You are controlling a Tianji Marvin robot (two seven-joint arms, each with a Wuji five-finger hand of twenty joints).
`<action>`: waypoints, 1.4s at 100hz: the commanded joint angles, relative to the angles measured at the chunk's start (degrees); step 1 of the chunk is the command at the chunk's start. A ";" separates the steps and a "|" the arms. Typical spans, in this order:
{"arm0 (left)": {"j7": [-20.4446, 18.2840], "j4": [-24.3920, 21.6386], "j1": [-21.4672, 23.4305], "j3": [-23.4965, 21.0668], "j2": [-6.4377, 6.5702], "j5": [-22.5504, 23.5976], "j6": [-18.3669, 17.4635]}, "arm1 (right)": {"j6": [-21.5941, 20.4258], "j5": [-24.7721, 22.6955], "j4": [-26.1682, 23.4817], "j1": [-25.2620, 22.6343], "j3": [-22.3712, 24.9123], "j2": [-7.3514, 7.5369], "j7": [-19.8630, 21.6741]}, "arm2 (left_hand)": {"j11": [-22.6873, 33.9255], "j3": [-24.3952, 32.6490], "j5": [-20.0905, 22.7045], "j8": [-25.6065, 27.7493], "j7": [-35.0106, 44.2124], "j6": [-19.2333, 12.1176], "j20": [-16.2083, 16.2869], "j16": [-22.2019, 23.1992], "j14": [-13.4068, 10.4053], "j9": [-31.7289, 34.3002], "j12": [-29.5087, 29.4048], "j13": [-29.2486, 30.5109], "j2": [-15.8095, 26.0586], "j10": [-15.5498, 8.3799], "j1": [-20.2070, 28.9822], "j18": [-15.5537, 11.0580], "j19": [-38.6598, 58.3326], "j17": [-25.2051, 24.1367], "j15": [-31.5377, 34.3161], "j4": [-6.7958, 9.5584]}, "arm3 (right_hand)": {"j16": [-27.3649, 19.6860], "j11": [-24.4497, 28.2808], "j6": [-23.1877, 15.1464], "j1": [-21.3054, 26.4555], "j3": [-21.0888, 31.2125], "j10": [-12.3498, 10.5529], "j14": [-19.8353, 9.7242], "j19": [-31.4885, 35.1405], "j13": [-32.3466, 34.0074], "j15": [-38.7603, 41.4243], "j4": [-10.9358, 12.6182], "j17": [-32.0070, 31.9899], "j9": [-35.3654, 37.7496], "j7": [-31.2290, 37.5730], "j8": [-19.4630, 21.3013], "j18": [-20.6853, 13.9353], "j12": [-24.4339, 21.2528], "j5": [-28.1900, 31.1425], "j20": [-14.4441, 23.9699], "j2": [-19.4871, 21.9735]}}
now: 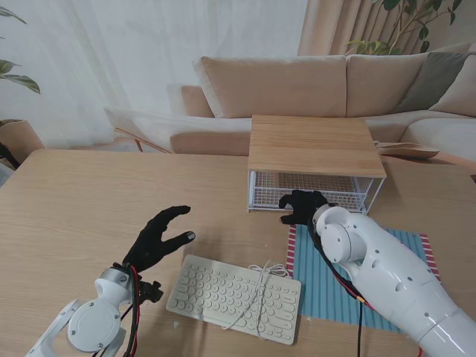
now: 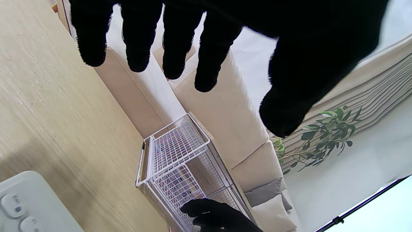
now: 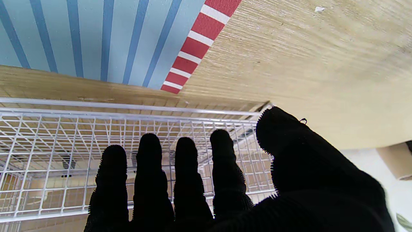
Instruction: Unroll the mouse pad and set up the keyboard and mouse from the tabletop organizer
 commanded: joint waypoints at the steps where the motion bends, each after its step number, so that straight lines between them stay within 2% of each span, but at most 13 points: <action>1: -0.86 -0.29 0.28 0.15 -0.14 -0.17 0.25 | 0.35 0.10 0.52 0.98 -0.33 -0.67 0.48 | -0.53 -1.06 0.00 -0.29 -0.75 -2.27 1.52 -0.76 -1.63 -1.15 -0.38 -1.51 0.66 -2.94 -1.64 -0.16 -1.49 -0.55 -0.82 1.96 | -1.06 -2.85 -1.58 -1.09 1.59 -1.44 -1.83 -3.13 -2.58 -1.58 3.23 -1.58 -3.25 0.29 0.28 -2.44 -0.67 -1.80 -1.10 -0.10; 20: -0.91 -0.19 0.20 0.25 -0.13 -0.19 0.34 | 1.21 2.03 2.52 2.14 -1.27 -1.22 -0.81 | -0.54 -1.01 -0.02 -0.27 -0.72 -2.31 1.71 -0.76 -1.62 -1.14 -0.38 -1.51 0.68 -3.00 -1.62 -0.17 -1.59 -0.52 -0.79 1.96 | -2.11 -4.26 -1.76 -0.89 1.77 -1.16 -2.10 -6.17 -3.73 -3.59 3.17 -1.50 -4.83 0.44 -0.09 -3.21 -1.35 -2.30 -2.65 0.05; 34: -0.67 -0.10 0.08 0.26 -0.20 -0.18 0.43 | -0.18 2.01 0.70 -0.33 1.16 -1.34 -2.50 | -0.48 -1.03 -0.01 -0.26 -0.71 -2.25 1.82 -0.79 -1.70 -1.14 -0.35 -1.56 0.68 -2.87 -1.61 -0.15 -1.69 -0.51 -0.82 1.96 | -1.84 -4.00 -1.70 -1.21 1.94 -0.61 -0.96 -6.81 -3.09 -2.93 3.15 -0.70 -3.79 0.55 -0.31 -2.54 -1.32 -2.10 -2.90 -0.18; 63: -0.02 -0.27 0.44 -0.18 -0.27 0.35 -0.14 | -3.90 1.09 -13.08 -12.75 11.94 -1.10 -3.89 | -0.45 -1.01 -0.08 -0.24 -0.67 -2.11 2.05 -0.83 -2.16 -1.12 -0.34 -1.51 0.58 -2.94 -1.64 -0.14 -1.78 -0.47 -0.77 1.97 | -1.79 -4.20 -1.70 -1.07 1.84 -0.18 -0.86 -6.84 -3.08 -2.77 3.04 0.07 -3.14 0.37 -0.83 -2.50 -1.38 -2.29 -2.38 0.23; 76: -0.06 -0.48 0.69 -0.46 -0.24 0.39 -0.72 | -6.31 1.26 -19.40 -18.97 15.86 -1.44 -6.58 | -0.32 -0.83 -0.31 -0.26 -0.74 -2.00 2.23 -0.86 -2.25 -1.12 -0.26 -1.45 0.41 -2.98 -1.52 0.00 -1.51 -0.38 -0.65 2.00 | -1.93 -5.17 -2.16 -1.08 1.07 -0.32 -0.94 -7.79 -3.00 -3.02 3.02 0.44 -3.12 -0.87 -1.95 -2.36 -1.76 -3.10 -2.63 0.41; 87: 0.26 -0.69 0.85 -0.56 -0.27 0.63 -1.04 | -7.07 2.66 -23.98 -23.63 17.95 -1.94 -8.87 | -0.34 -0.70 -0.74 -0.27 -0.80 -1.95 2.27 -0.93 -2.30 -1.17 -0.27 -1.50 0.40 -2.92 -1.61 -0.09 -1.34 -0.31 -0.62 1.99 | -2.65 -6.48 -2.27 -1.76 0.00 -0.75 -1.51 -9.36 -3.31 -4.48 3.06 0.30 -4.19 -2.39 -3.39 -2.70 -2.23 -4.45 -3.11 0.58; 96: 0.47 -0.79 0.87 -0.58 -0.31 0.59 -1.28 | -7.64 5.94 -26.58 -26.97 18.73 -2.63 -11.39 | -0.42 -0.63 -0.84 -0.23 -0.71 -1.98 2.30 -1.05 -2.55 -1.16 -0.31 -1.58 0.40 -3.12 -1.66 -0.23 -1.08 -0.21 -0.70 1.98 | -3.30 -7.55 -1.80 -2.77 -1.09 -0.88 -1.81 -11.20 -3.52 -5.80 3.10 0.30 -5.15 -3.96 -5.14 -2.77 -2.68 -5.68 -3.46 0.45; 108: 0.77 -0.77 0.93 -0.53 -0.37 0.71 -1.34 | -9.23 10.39 -28.24 -30.25 18.92 -3.57 -14.73 | -0.60 -0.56 -1.17 -0.23 -0.71 -1.97 2.24 -1.26 -2.67 -1.19 -0.41 -1.67 0.45 -3.22 -1.74 -0.27 -0.95 -0.28 -1.00 1.96 | -4.23 -9.17 -0.92 -4.53 -2.34 -1.13 -2.10 -14.07 -4.13 -7.67 3.09 0.32 -6.00 -5.48 -7.28 -2.89 -3.40 -7.23 -3.74 0.34; 119: 0.96 -0.92 1.14 -0.54 -0.43 0.54 -1.19 | -10.21 15.37 -29.25 -32.29 18.77 -4.08 -15.22 | -0.87 -0.54 -1.60 -0.25 -0.77 -1.78 2.07 -1.37 -2.53 -1.21 -0.56 -1.72 0.57 -3.27 -1.77 -0.35 -1.03 -0.28 -1.25 1.95 | -5.17 -10.29 -1.19 -6.08 -3.99 -1.75 -3.40 -18.03 -4.87 -9.57 3.06 -1.38 -6.29 -5.76 -8.68 -3.65 -3.87 -8.52 -3.74 0.77; 127: 0.97 -0.97 1.29 -0.57 -0.41 0.55 -1.27 | -11.07 16.15 -28.67 -33.01 18.02 -4.54 -17.39 | -1.01 -0.63 -1.87 -0.28 -0.82 -1.55 2.06 -1.33 -2.10 -1.21 -0.63 -1.68 0.63 -3.27 -1.96 -0.28 -0.93 -0.23 -1.27 1.91 | -5.33 -10.51 -1.09 -6.98 -4.82 -1.78 -3.40 -19.28 -4.66 -9.83 2.97 -1.91 -5.84 -5.46 -9.05 -3.41 -3.96 -8.21 -3.36 0.41; 140: 0.70 -0.71 1.21 -0.50 -0.34 0.59 -1.58 | -15.22 17.38 -26.25 -33.23 17.80 -4.49 -17.32 | -1.15 -0.62 -2.32 -0.42 -1.06 -0.88 2.06 -1.25 -2.16 -1.23 -0.71 -1.75 0.63 -3.20 -1.93 -0.19 -0.71 -0.28 -1.25 1.93 | -6.06 -11.74 -2.11 -8.93 -5.86 -2.63 -4.57 -20.73 -4.85 -11.27 2.92 -2.47 -6.12 -5.95 -9.88 -4.12 -4.43 -9.40 -2.71 0.61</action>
